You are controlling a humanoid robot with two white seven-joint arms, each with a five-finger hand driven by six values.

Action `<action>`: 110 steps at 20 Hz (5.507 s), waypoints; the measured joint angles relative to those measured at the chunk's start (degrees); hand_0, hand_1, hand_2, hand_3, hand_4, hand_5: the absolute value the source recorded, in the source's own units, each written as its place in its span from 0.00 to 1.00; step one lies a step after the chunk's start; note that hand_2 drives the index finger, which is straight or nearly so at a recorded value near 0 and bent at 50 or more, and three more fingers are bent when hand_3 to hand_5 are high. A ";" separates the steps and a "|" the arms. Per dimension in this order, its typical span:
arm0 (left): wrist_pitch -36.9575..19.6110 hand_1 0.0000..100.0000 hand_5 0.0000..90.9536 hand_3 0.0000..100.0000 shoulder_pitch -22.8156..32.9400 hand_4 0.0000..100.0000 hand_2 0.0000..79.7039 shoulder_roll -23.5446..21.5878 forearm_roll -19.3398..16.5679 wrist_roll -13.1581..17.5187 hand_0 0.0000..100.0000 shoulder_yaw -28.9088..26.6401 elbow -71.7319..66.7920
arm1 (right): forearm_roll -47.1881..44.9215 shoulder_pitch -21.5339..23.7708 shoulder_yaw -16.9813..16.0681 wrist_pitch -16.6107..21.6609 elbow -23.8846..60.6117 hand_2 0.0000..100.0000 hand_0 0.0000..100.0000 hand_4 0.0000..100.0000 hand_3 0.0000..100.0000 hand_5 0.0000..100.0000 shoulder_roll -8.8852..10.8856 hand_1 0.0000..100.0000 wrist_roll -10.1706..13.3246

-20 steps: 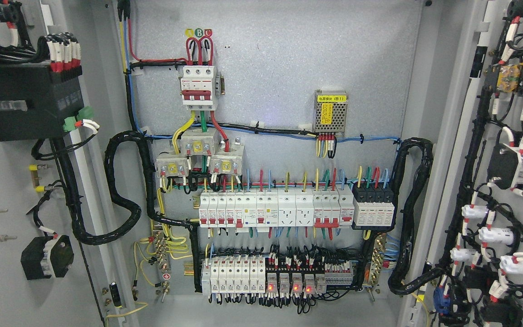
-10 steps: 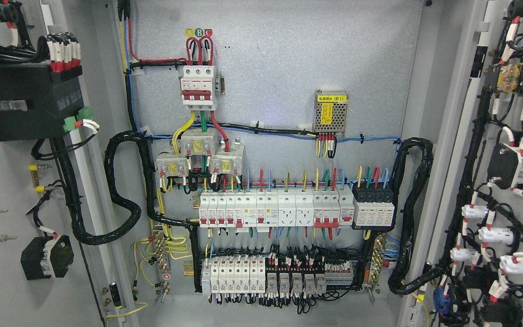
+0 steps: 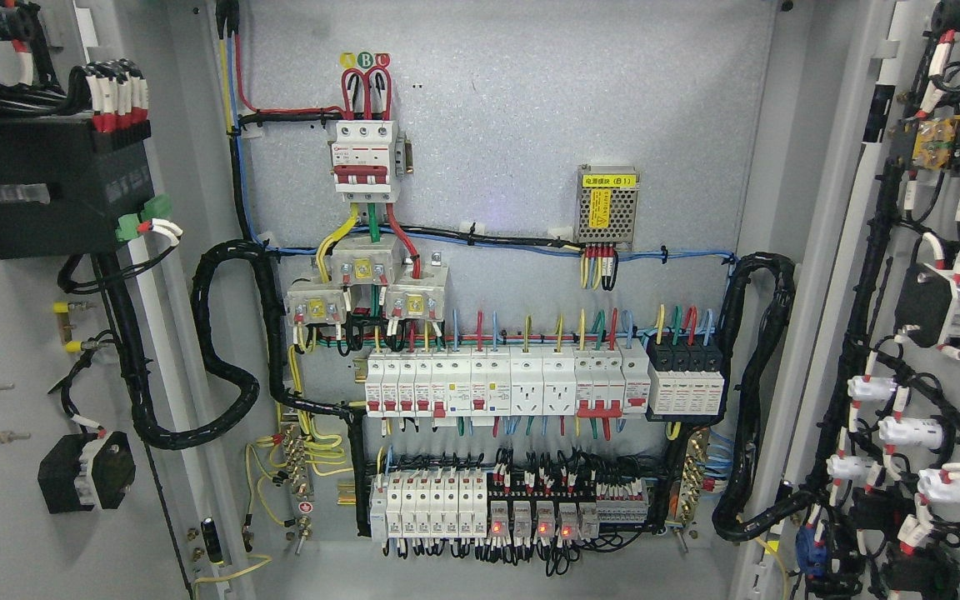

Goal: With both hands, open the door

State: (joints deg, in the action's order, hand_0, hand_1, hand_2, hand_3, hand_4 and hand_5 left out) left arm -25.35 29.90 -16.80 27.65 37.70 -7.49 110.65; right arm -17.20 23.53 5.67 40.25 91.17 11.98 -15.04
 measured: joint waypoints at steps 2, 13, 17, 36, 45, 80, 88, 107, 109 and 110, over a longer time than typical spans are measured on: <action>1.54 0.00 0.00 0.03 0.07 0.03 0.03 0.34 0.90 -0.09 0.29 -1.43 0.10 | -0.13 0.05 -0.47 -0.47 -0.13 0.00 0.22 0.00 0.00 0.00 -0.04 0.00 -0.01; 5.87 0.00 0.00 0.03 -0.13 0.03 0.03 1.34 3.14 5.13 0.29 -8.68 -1.12 | -1.81 0.30 -3.71 -1.41 -0.65 0.00 0.22 0.00 0.00 0.00 0.08 0.00 -0.37; 7.71 0.00 0.00 0.03 -0.21 0.03 0.03 1.52 3.70 6.39 0.29 -11.12 -1.97 | -4.26 0.49 -4.30 -1.56 -0.78 0.00 0.22 0.00 0.00 0.00 0.51 0.00 -0.44; 14.23 0.00 0.00 0.03 -5.10 0.03 0.04 -4.65 15.14 13.11 0.29 -22.27 -12.09 | -8.90 0.89 -7.61 -1.62 -1.09 0.00 0.22 0.00 0.00 0.00 2.83 0.00 -2.09; 14.29 0.00 0.00 0.03 -7.55 0.03 0.04 -9.60 19.05 14.07 0.29 -25.08 -19.24 | -10.25 0.90 -8.94 -1.75 -1.23 0.00 0.22 0.00 0.00 0.00 3.18 0.00 -2.31; 14.57 0.00 0.00 0.03 -18.32 0.03 0.03 -19.93 20.96 16.40 0.29 -25.65 -39.12 | -10.17 -0.57 -9.53 -2.80 -2.57 0.00 0.22 0.00 0.00 0.00 3.14 0.00 -1.75; 14.85 0.00 0.00 0.03 -18.50 0.03 0.03 -20.18 20.93 16.61 0.29 -25.52 -38.58 | -8.24 -2.63 -6.01 -4.56 -1.26 0.00 0.22 0.00 0.00 0.00 2.70 0.00 1.32; 17.04 0.00 0.00 0.03 -16.88 0.03 0.03 1.52 -10.98 -13.92 0.29 -6.93 -17.53 | 2.02 -3.96 3.04 -13.44 3.54 0.00 0.22 0.00 0.00 0.00 -2.92 0.00 4.89; 15.23 0.00 0.00 0.03 -16.50 0.03 0.03 4.08 -14.17 -18.43 0.29 -3.69 -16.28 | 2.22 -3.97 3.63 -14.18 3.86 0.00 0.22 0.00 0.00 0.00 -3.17 0.00 5.13; 14.77 0.00 0.00 0.03 -16.24 0.03 0.03 5.11 -15.29 -19.95 0.29 -2.37 -15.77 | 2.29 -3.98 3.91 -14.53 4.00 0.00 0.22 0.00 0.00 0.00 -3.31 0.00 5.35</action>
State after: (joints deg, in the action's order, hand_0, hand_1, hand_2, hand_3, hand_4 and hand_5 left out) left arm -10.59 13.66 -11.69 12.35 17.75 -9.86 94.88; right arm -14.92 19.55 9.58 25.72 95.18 8.67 -9.68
